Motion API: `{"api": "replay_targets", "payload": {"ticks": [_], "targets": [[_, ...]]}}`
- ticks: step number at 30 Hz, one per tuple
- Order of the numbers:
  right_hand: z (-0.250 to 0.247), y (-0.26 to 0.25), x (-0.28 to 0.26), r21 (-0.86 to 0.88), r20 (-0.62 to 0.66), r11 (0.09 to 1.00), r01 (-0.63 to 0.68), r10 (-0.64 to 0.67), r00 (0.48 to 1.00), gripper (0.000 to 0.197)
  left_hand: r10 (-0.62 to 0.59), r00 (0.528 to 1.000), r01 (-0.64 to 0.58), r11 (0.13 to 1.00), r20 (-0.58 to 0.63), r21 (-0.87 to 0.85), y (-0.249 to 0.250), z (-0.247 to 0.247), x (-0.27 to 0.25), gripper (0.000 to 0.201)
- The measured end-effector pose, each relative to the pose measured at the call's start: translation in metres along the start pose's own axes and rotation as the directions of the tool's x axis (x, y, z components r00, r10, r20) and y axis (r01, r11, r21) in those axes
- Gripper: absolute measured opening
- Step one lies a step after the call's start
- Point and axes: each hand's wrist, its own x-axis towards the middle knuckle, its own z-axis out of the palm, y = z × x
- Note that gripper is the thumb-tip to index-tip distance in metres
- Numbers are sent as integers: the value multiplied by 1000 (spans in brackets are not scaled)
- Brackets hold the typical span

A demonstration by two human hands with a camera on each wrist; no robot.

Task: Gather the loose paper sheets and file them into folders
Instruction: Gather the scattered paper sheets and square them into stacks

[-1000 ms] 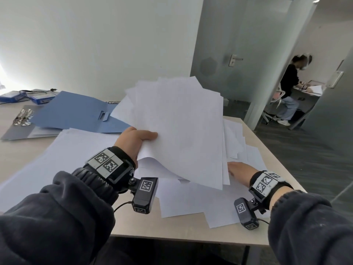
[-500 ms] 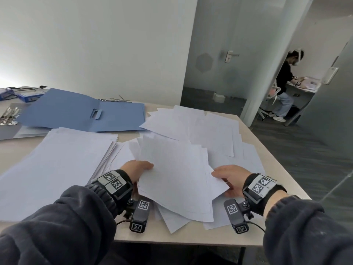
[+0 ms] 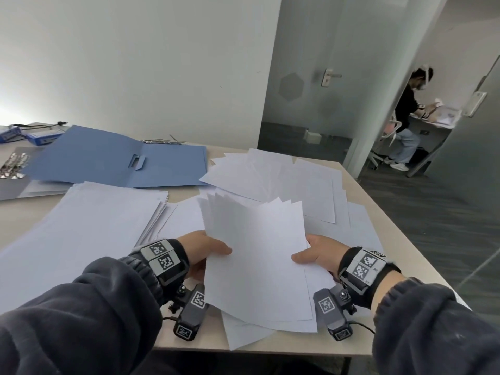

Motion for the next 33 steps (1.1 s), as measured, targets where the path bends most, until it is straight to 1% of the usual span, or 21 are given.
{"api": "replay_targets", "payload": {"ticks": [2,4,6,8,9,11,12,14,15,17,19,22,25,27,29,30,31,33], "targets": [[2,0,1,-4,-72,999,54,-55,996,27,92,995,-92,996,-42,-15,2,0,4,55],[0,-3,1,37,-187,987,155,-146,971,28,211,972,-217,975,-104,-52,10,-1,4,57],[-3,-12,-4,157,-280,949,273,-222,934,24,330,929,-347,934,-166,-88,25,-3,2,53],[-6,-26,-8,268,-348,887,378,-276,896,24,435,878,-459,884,-200,-93,45,-4,-3,50],[-6,-34,-12,301,-366,856,421,-304,880,33,477,854,-502,860,-206,-91,55,-4,-6,49],[-7,-47,-19,330,-382,818,471,-340,859,68,533,823,-556,827,-195,-87,73,-2,-12,46],[-8,-51,-21,347,-384,794,500,-366,848,75,551,815,-571,816,-179,-87,80,-1,-14,44],[-6,-55,-26,384,-374,739,553,-424,825,69,578,804,-591,802,-141,-89,85,3,-18,44],[-5,-54,-27,391,-371,727,565,-437,819,71,583,803,-594,800,-126,-84,85,4,-19,45],[-1,-52,-27,379,-363,720,582,-462,809,82,582,808,-587,807,-90,-59,78,8,-18,46],[1,-49,-25,377,-351,716,588,-477,805,86,595,801,-598,801,-70,-39,69,10,-16,47],[4,-44,-24,414,-340,700,582,-474,812,87,624,772,-633,771,-123,-70,54,12,-15,40],[7,-35,-22,437,-312,707,556,-461,831,74,597,783,-619,776,-176,-122,37,15,-10,41],[10,-36,-23,407,-319,727,554,-455,831,73,584,787,-610,785,-198,-108,34,18,-8,42],[10,-45,-24,385,-360,723,573,-454,815,78,594,768,-628,772,-242,-97,41,21,-8,36],[9,-51,-25,383,-381,708,593,-463,800,77,606,751,-645,758,-262,-98,46,21,-9,31],[7,-57,-25,392,-393,684,615,-479,785,73,617,735,-662,742,-281,-103,52,21,-10,29],[4,-65,-26,416,-373,649,637,-517,771,64,629,713,-686,718,-311,-120,60,19,-12,35]]}}
